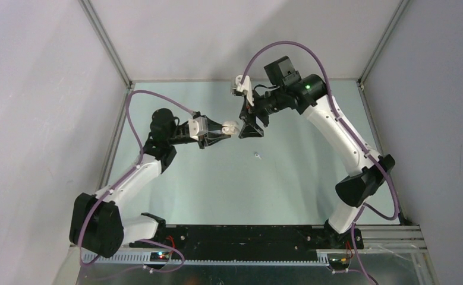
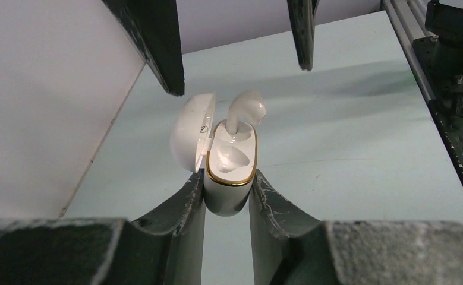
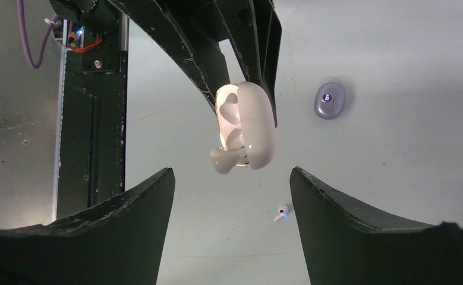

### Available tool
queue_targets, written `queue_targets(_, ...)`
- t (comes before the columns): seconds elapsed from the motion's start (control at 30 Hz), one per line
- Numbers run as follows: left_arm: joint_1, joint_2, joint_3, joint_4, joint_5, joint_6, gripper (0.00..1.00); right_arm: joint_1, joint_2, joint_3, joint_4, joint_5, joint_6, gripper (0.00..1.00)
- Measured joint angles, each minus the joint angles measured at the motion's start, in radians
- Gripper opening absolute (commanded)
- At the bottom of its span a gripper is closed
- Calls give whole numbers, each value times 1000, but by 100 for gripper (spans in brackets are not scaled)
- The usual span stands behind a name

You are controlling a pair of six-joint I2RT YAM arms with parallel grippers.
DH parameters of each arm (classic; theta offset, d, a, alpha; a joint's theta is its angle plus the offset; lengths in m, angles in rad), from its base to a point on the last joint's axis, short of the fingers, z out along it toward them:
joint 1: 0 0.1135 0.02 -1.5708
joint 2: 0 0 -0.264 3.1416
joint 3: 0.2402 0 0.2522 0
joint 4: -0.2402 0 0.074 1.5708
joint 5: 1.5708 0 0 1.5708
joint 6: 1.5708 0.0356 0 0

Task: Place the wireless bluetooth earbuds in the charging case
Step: Adjust the earbud with the charging case.

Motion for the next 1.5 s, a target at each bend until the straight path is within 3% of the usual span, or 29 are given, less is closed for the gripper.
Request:
queue_targets(1.03, 8, -6, 1, -47, -11, 34, 0, 17, 63, 0, 83, 118, 114, 71)
queue_targets(1.5, 8, -6, 1, -52, -30, 33, 0, 43, 65, 3, 128, 183, 158, 75)
